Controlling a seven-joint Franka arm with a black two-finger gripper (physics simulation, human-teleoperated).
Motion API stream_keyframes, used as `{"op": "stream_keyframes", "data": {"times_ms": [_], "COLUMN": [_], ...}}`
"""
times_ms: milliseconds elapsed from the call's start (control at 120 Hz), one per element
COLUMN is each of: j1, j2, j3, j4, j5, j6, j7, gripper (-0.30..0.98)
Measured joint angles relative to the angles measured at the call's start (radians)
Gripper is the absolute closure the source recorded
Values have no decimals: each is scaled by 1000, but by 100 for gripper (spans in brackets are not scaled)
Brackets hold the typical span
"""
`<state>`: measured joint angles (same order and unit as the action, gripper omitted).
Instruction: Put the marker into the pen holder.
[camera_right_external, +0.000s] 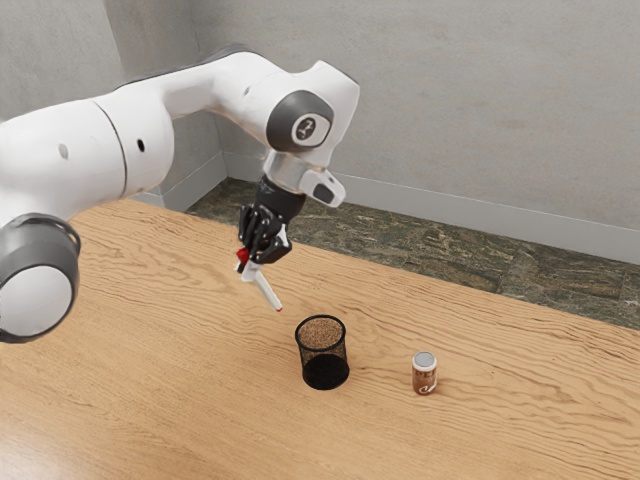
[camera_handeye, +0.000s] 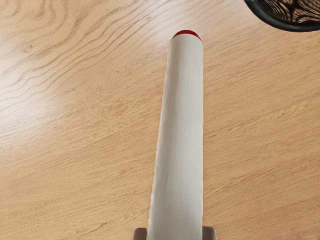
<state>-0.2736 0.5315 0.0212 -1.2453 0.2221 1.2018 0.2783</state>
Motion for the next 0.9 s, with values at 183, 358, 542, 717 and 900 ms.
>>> {"op": "stream_keyframes", "data": {"times_ms": [183, 358, 542, 717, 900], "j1": [0, -1, -1, 1, 3], "j2": [60, 89, 108, 118, 125], "j3": [-61, -89, -124, -126, -120], "j4": [80, 126, 137, 137, 152], "j5": [-3, -12, -19, -20, -21], "j6": [-34, -47, -46, -37, -13], "j7": [4, 8, 5, 1, -2], "gripper": [78, 78, 78, 78, 73]}}
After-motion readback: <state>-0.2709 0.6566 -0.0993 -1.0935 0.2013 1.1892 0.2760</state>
